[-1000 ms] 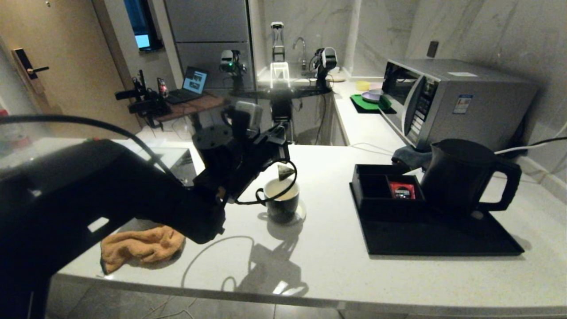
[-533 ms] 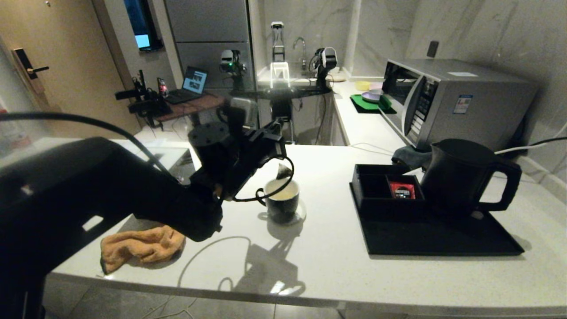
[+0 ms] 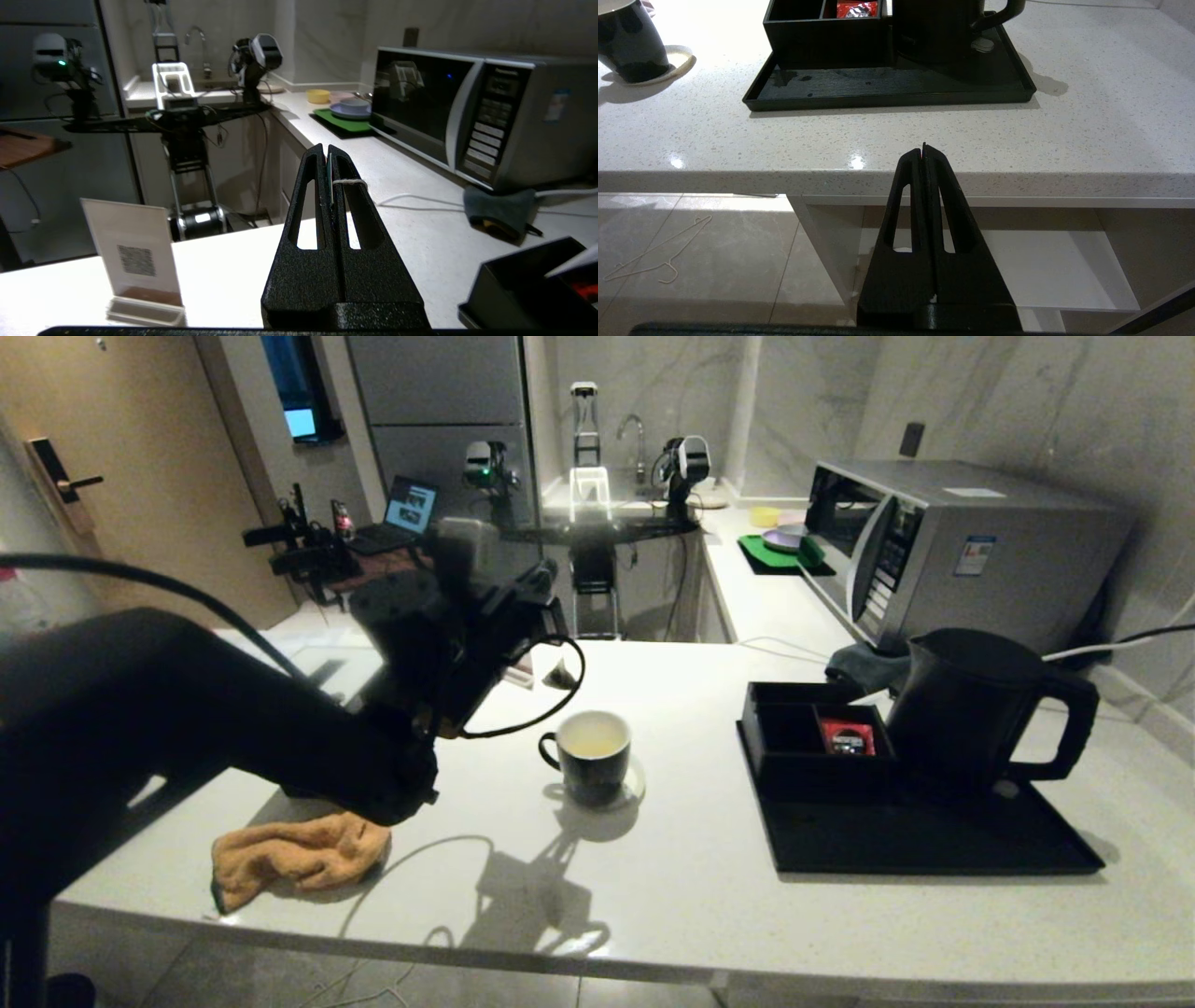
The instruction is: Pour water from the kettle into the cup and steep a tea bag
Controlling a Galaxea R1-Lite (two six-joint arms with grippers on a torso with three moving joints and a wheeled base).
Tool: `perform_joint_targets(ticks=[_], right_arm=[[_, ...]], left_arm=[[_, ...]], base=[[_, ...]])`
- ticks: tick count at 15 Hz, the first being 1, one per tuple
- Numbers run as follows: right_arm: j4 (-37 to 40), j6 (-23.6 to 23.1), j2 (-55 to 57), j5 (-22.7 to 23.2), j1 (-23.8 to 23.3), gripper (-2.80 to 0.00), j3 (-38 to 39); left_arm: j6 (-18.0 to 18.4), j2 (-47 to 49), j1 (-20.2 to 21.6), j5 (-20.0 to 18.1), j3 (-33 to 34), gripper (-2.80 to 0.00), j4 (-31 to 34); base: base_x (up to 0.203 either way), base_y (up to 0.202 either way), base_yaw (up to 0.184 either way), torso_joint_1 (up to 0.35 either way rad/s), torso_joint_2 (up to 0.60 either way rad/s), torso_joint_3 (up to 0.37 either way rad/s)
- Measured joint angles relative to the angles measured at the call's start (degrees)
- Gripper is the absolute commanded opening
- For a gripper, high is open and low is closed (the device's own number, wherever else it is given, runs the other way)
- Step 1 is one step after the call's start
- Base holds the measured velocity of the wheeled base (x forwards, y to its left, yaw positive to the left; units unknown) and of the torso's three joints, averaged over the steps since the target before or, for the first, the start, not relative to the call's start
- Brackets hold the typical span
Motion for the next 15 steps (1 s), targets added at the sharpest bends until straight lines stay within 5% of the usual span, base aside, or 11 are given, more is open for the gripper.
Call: perform_joint_targets(ticks=[11, 15], right_arm=[[0.02, 0.02, 0.0, 0.0, 0.0, -2.8, 0.0], [0.02, 0.02, 0.0, -0.02, 0.0, -2.8, -0.02]], left_arm=[[-0.02, -5.83, 8.83, 0.01, 0.22, -2.8, 0.44], [-0.02, -8.87, 12.35, 0.0, 0.09, -2.8, 5.07]], base=[[0.0, 0.0, 0.0, 0.0, 0.0, 0.0], [0.0, 0.0, 0.0, 0.0, 0.0, 0.0]])
